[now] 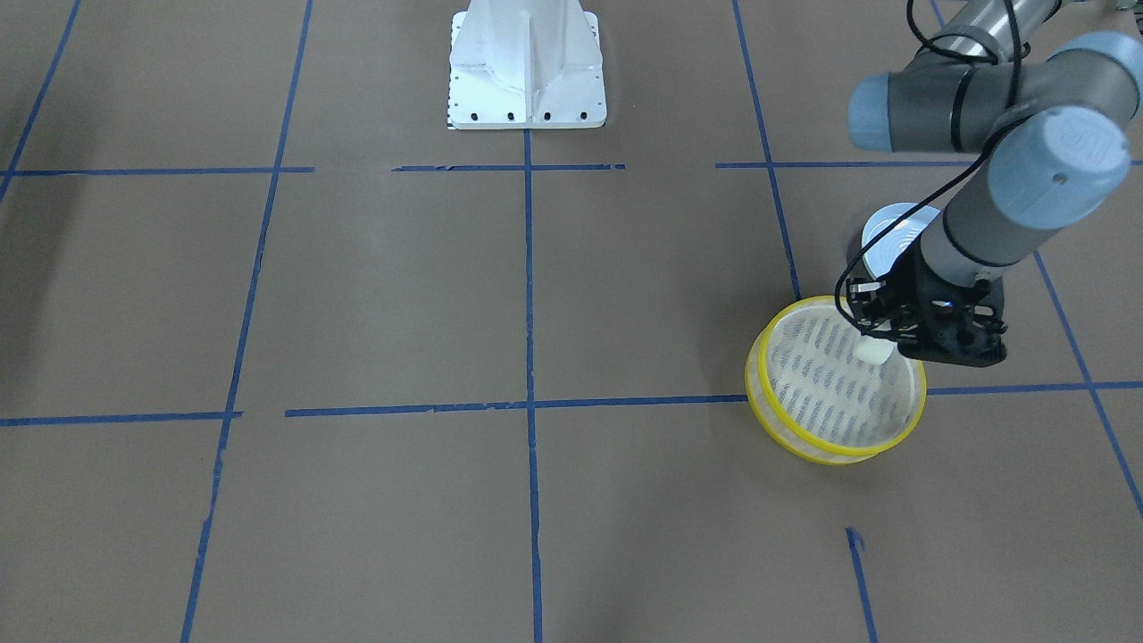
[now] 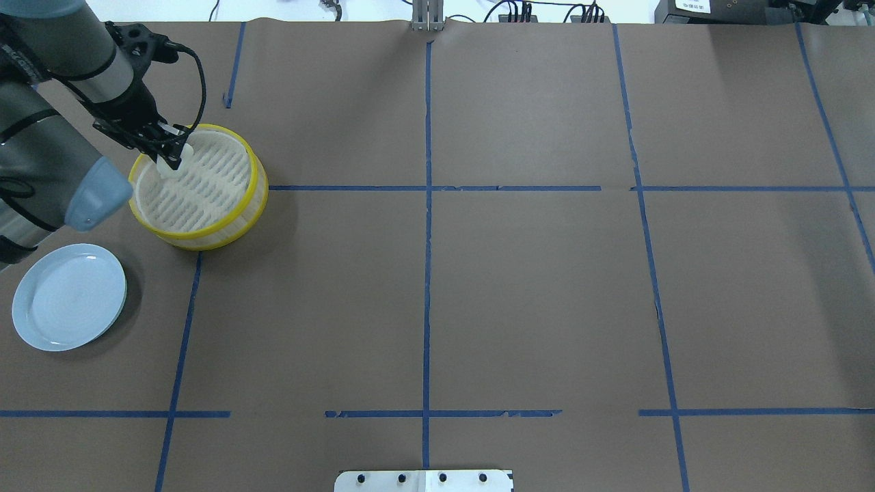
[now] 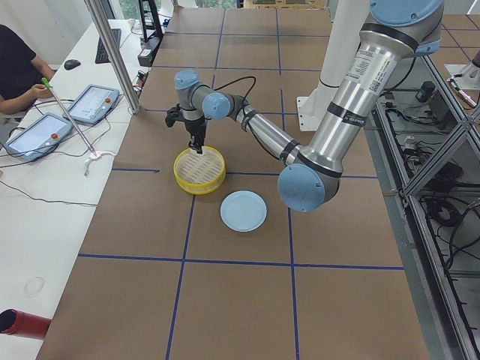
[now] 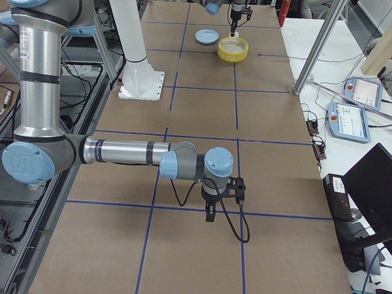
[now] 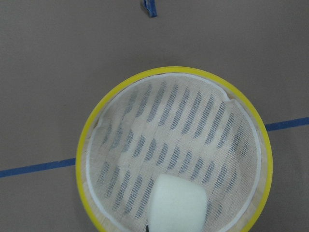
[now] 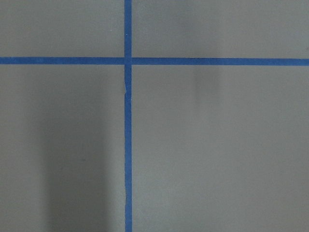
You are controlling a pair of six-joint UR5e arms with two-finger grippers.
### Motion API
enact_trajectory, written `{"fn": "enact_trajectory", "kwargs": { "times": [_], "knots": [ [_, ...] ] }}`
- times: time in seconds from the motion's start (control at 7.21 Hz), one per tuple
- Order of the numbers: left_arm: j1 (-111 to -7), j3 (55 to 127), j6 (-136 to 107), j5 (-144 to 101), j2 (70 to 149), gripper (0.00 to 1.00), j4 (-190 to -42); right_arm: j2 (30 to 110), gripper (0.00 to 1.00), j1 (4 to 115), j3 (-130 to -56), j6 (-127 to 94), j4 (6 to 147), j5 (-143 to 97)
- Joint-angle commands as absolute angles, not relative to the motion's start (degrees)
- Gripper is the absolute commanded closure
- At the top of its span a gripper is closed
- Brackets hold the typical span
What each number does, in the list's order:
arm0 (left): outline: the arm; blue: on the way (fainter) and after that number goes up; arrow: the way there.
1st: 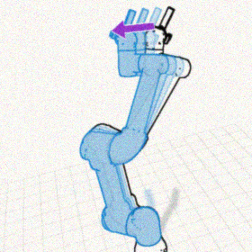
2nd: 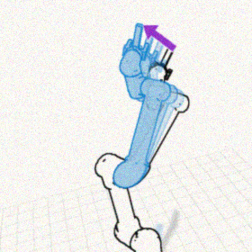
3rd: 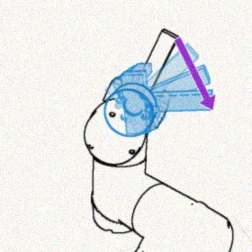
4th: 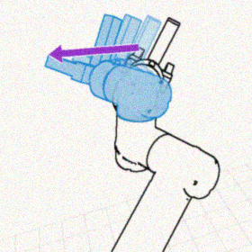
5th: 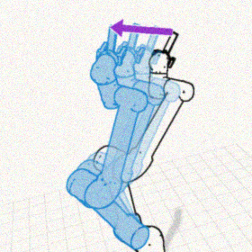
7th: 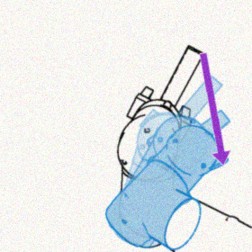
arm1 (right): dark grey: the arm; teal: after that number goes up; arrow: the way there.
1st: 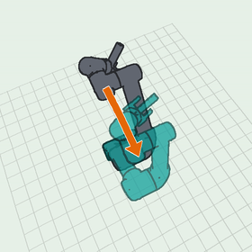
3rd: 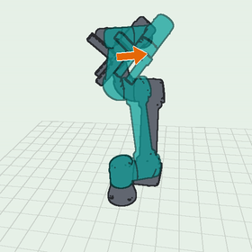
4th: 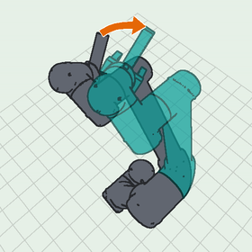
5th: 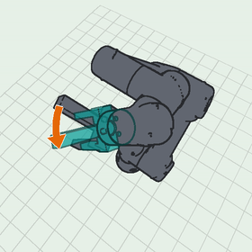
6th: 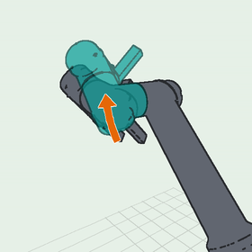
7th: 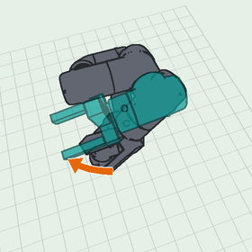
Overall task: Place bun in steamer
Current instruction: 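Carry the bun with the left gripper over the yellow steamer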
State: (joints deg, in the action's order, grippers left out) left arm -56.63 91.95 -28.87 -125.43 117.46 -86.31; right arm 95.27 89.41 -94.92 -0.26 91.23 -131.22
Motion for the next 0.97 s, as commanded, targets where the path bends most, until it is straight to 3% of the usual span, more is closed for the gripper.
{"fn": "enact_trajectory", "kwargs": {
  "times": [0.0, 0.69, 0.83],
  "knots": [
    [-55.5, 85.5, -28.9, -125.4, 118.2, 0.71, -93.0, 95.3, 0.0, 89.5, -94.9, -0.3, 91.2, -131.2],
    [-53.4, 85.2, -28.6, -125.4, 117.3, 0.68, -93.1, 95.3, 0.0, 89.5, -94.9, -0.3, 91.2, -131.2],
    [-53.1, 85.2, -28.7, -125.4, 117.3, 0.46, -93.1, 95.3, 0.0, 89.4, -94.9, -0.3, 91.2, -131.2]
  ]
}}
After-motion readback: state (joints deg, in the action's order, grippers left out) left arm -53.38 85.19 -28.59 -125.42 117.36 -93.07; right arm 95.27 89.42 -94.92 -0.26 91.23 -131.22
